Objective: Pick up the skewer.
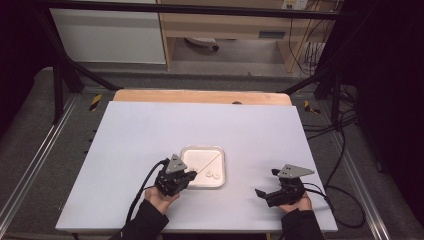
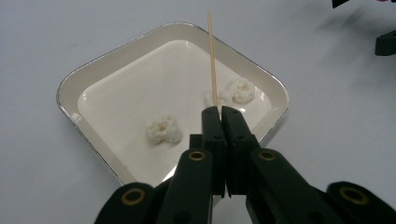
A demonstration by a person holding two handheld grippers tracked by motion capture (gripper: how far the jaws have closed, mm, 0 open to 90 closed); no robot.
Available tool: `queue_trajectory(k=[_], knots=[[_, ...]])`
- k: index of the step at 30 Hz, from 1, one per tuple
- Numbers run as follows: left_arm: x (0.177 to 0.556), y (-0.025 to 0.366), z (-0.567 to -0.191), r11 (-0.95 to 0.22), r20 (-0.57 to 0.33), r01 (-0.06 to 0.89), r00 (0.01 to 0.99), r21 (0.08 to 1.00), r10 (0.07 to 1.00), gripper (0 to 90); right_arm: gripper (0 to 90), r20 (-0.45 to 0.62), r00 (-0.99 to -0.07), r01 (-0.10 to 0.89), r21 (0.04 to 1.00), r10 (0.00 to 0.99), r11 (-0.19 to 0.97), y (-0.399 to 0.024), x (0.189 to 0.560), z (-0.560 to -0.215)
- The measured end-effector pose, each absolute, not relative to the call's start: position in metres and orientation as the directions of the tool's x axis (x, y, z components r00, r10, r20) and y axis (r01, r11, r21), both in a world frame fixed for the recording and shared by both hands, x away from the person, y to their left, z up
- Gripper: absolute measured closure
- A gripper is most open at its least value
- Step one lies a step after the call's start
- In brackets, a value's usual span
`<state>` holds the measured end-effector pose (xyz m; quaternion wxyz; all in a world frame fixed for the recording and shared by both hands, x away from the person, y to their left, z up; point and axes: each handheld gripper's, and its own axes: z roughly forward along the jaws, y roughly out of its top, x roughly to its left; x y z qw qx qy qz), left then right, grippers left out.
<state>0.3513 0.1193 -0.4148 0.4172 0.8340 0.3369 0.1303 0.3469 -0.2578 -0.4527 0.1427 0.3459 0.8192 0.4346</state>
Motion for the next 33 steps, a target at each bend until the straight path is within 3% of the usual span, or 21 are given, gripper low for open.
queue_trajectory(k=[16, 33], knots=[[0.348, 0.110, -0.407, -0.462, -0.073, 0.426, 0.791, 0.777, 0.607, 88.8, 0.8, -0.012, -0.750, 0.388, 0.802, 0.662, 0.454, -0.242, 0.343, -0.443], [0.352, 0.086, -0.393, -0.570, -0.004, 0.349, 0.855, 0.744, 0.519, 88.8, 1.6, -0.172, -0.782, 0.289, 0.752, 0.599, 0.592, -0.221, 0.337, -0.430]])
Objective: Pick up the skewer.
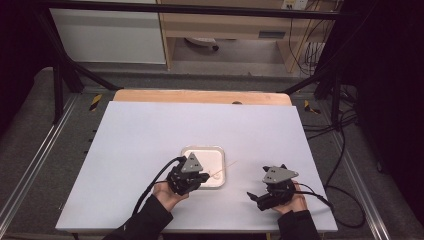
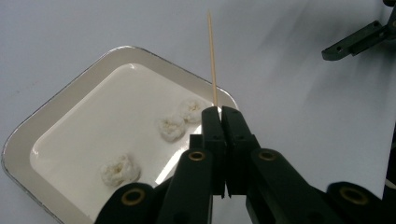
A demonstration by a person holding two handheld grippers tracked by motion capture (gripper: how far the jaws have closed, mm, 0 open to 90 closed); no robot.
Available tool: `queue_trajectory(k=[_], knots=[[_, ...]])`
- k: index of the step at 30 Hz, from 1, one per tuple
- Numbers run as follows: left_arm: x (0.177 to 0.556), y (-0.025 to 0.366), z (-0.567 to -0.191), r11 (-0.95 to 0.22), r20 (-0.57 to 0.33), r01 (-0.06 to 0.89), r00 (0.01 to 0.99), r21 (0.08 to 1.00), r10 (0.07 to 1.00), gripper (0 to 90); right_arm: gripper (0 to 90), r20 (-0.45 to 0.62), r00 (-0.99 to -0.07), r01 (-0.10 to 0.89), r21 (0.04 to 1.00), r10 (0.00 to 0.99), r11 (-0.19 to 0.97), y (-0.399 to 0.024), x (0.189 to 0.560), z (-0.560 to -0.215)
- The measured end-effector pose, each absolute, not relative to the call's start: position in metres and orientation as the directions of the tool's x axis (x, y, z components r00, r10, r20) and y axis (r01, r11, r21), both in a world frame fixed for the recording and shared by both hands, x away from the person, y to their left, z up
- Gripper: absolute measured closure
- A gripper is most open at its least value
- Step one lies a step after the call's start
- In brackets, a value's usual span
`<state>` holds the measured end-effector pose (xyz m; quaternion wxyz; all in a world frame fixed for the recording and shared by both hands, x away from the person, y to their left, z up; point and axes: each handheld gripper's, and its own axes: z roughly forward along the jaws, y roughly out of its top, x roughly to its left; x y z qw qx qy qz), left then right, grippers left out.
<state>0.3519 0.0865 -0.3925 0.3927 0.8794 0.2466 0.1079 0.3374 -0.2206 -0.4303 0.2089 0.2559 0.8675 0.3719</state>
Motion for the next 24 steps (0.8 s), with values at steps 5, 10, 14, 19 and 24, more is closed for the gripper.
queue_trajectory(k=[5, 10, 14, 19, 24], knots=[[0.354, 0.079, -0.392, -0.596, 0.004, 0.336, 0.869, 0.729, 0.495, 88.9, 2.2, -0.221, -0.791, 0.258, 0.726, 0.571, 0.638, -0.214, 0.336, -0.428], [0.357, 0.072, -0.393, -0.618, 0.010, 0.322, 0.882, 0.718, 0.471, 88.8, 2.8, -0.256, -0.797, 0.234, 0.704, 0.547, 0.670, -0.208, 0.334, -0.426], [0.359, 0.066, -0.394, -0.643, 0.019, 0.310, 0.893, 0.700, 0.450, 88.8, 3.9, -0.296, -0.800, 0.201, 0.687, 0.521, 0.698, -0.204, 0.333, -0.424], [0.361, 0.060, -0.395, -0.652, 0.013, 0.303, 0.901, 0.695, 0.433, 88.8, 4.9, -0.338, -0.803, 0.171, 0.659, 0.491, 0.733, -0.198, 0.332, -0.421], [0.360, 0.054, -0.395, -0.666, 0.012, 0.287, 0.914, 0.688, 0.407, 88.8, 7.0, -0.379, -0.803, 0.143, 0.628, 0.461, 0.765, -0.192, 0.331, -0.420]])
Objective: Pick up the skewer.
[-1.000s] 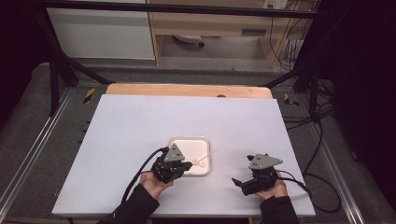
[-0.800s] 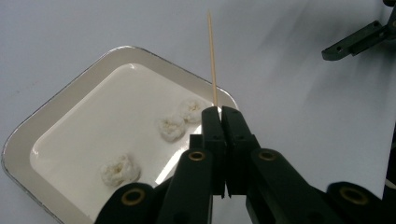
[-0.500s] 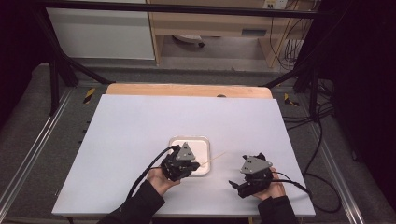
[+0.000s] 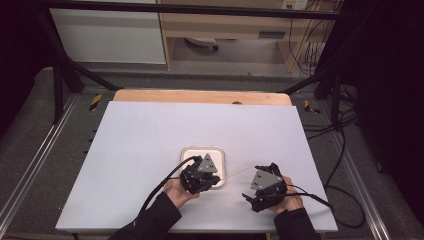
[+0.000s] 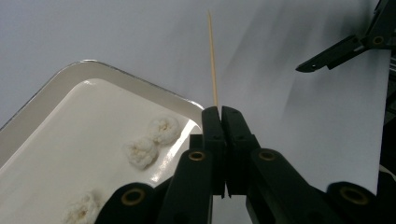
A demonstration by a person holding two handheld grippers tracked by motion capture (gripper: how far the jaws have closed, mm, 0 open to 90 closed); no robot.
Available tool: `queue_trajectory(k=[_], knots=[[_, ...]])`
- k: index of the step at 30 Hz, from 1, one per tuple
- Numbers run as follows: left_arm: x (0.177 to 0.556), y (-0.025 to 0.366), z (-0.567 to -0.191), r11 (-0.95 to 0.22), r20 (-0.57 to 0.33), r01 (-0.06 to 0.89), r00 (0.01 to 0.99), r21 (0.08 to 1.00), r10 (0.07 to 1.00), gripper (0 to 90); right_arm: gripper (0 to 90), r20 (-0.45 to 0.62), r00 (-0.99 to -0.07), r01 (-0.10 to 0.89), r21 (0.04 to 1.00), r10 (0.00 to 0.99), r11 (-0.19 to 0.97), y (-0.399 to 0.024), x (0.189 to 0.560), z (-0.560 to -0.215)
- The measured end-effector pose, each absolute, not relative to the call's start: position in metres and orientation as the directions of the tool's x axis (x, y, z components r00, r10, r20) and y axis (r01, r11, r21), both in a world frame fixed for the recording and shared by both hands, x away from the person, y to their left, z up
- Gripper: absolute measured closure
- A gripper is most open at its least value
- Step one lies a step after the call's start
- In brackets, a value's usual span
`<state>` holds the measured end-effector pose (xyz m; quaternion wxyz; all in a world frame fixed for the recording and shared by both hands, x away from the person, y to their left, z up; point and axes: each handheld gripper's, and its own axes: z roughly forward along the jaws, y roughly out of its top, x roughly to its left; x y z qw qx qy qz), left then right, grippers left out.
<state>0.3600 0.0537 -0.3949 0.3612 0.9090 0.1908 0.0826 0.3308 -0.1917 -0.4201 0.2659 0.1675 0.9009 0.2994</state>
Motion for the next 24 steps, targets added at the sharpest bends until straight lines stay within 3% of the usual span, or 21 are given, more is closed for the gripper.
queue_trajectory(k=[9, 24], knots=[[0.358, 0.043, -0.395, -0.700, 0.020, 0.258, 0.932, 0.666, 0.363, 88.8, 14.6, -0.447, -0.801, 0.087, 0.571, 0.398, 0.816, -0.185, 0.330, -0.422], [0.355, 0.032, -0.396, -0.728, 0.026, 0.231, 0.946, 0.646, 0.323, 88.8, 38.9, -0.538, -0.797, -0.043, 0.505, 0.275, 0.862, -0.182, 0.327, -0.428]])
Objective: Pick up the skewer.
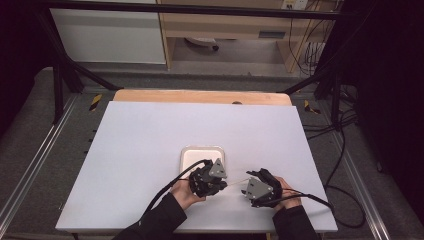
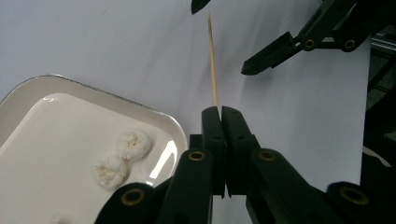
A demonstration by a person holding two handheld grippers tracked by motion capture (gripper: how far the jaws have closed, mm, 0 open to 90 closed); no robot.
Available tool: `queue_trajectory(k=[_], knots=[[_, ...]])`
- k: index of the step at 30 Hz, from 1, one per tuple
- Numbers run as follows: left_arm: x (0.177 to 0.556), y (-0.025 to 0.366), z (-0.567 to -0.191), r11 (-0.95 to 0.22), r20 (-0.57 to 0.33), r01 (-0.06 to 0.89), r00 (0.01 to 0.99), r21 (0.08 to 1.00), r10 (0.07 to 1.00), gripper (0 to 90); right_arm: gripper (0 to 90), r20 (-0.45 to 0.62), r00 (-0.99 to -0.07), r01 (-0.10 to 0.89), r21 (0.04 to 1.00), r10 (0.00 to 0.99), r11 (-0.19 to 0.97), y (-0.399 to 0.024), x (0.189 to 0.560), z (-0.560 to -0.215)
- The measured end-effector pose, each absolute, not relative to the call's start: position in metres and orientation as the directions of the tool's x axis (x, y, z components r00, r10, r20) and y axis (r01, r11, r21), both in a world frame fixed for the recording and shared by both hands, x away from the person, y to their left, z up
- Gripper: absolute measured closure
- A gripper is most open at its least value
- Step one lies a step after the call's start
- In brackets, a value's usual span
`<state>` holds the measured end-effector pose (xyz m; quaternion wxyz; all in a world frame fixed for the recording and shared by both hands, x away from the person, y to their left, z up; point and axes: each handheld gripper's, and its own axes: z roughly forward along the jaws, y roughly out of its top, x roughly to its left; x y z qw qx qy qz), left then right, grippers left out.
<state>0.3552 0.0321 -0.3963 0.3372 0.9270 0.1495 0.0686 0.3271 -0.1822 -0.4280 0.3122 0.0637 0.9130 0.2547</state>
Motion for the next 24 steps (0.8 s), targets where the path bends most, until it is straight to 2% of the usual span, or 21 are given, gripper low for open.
queue_trajectory(k=[1, 4, 16, 24], knots=[[0.3550, 0.0314, -0.3967, -0.726, 0.025, 0.229, 0.947, 0.649, 0.321, 88.8, 42.6, -0.544, -0.800, -0.057, 0.490, 0.254, 0.870, -0.1817, 0.3272, -0.4292], [0.3543, 0.0295, -0.3967, -0.729, 0.025, 0.224, 0.949, 0.647, 0.315, 88.8, 45.1, -0.556, -0.800, -0.080, 0.471, 0.225, 0.879, -0.1802, 0.3269, -0.4305], [0.3512, 0.0255, -0.3975, -0.739, 0.022, 0.212, 0.956, 0.640, 0.293, 88.8, 67.2, -0.620, -0.780, -0.207, 0.388, 0.088, 0.898, -0.1773, 0.3248, -0.4360], [0.3494, 0.0261, -0.3981, -0.743, 0.026, 0.201, 0.959, 0.639, 0.282, 88.8, 76.6, -0.650, -0.759, -0.251, 0.342, 0.035, 0.905, -0.1776, 0.3238, -0.4384]])
